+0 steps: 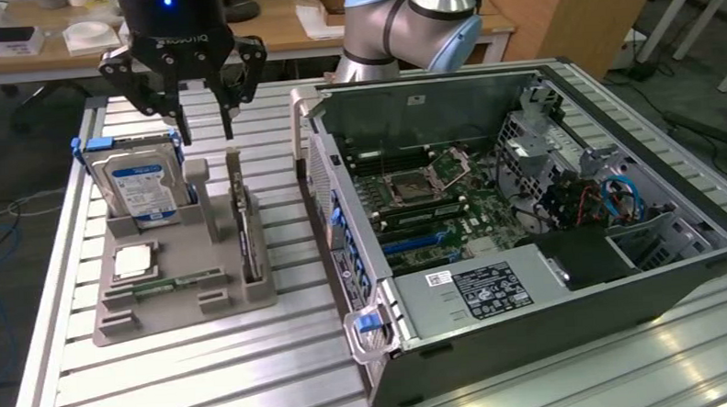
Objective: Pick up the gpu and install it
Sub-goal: 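Pick up the gpu and move the gpu toward the slot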
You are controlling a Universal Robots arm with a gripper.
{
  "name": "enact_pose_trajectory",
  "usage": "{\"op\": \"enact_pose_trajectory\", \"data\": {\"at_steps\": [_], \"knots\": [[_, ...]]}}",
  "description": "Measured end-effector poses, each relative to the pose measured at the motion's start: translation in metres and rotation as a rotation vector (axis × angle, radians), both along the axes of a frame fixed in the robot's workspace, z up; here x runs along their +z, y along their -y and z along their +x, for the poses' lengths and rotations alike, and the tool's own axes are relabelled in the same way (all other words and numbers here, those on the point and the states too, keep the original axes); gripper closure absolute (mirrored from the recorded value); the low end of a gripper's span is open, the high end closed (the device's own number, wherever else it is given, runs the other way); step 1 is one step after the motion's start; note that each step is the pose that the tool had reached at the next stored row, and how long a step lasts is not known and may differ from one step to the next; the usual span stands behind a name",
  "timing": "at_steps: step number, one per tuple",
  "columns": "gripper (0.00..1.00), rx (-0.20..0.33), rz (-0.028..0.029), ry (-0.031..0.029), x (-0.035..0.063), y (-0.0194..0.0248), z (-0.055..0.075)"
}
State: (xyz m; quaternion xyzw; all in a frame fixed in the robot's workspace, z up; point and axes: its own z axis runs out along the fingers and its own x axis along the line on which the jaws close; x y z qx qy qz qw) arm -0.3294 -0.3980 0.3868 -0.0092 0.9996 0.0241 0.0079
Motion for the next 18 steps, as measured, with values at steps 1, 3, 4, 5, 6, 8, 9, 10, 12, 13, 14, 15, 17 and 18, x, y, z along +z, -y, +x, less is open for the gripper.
{"op": "enact_pose_trajectory", "data": {"at_steps": [1,3,4,5,6,8,9,10,12,13,14,15,17,18], "knots": [[0.53,0.019,-0.0004,0.0000,-0.0002,0.0000,0.000],[0.53,0.040,-0.0035,-0.0001,-0.0012,0.0001,0.000],[0.53,0.043,-0.0055,0.0000,-0.0025,0.0001,0.000],[0.53,0.044,-0.0061,0.0000,-0.0043,0.0001,0.000],[0.53,0.045,-0.0062,-0.0001,-0.0061,0.0000,0.000],[0.53,0.046,-0.0064,0.0000,-0.0097,0.0000,0.000],[0.53,0.046,-0.0065,-0.0001,-0.0111,0.0001,0.000],[0.53,0.046,-0.0065,-0.0001,-0.0128,0.0002,0.000],[0.53,0.046,-0.0065,-0.0001,-0.0164,0.0007,0.000],[0.53,0.046,-0.0065,-0.0001,-0.0182,0.0010,0.000],[0.53,0.046,-0.0064,-0.0001,-0.0200,0.0012,0.000],[0.53,0.046,-0.0065,-0.0001,-0.0217,0.0016,0.000],[0.53,0.046,-0.0079,-0.0001,-0.0239,0.0023,0.000],[0.53,0.046,-0.0100,-0.0001,-0.0247,0.0026,0.000]]}}
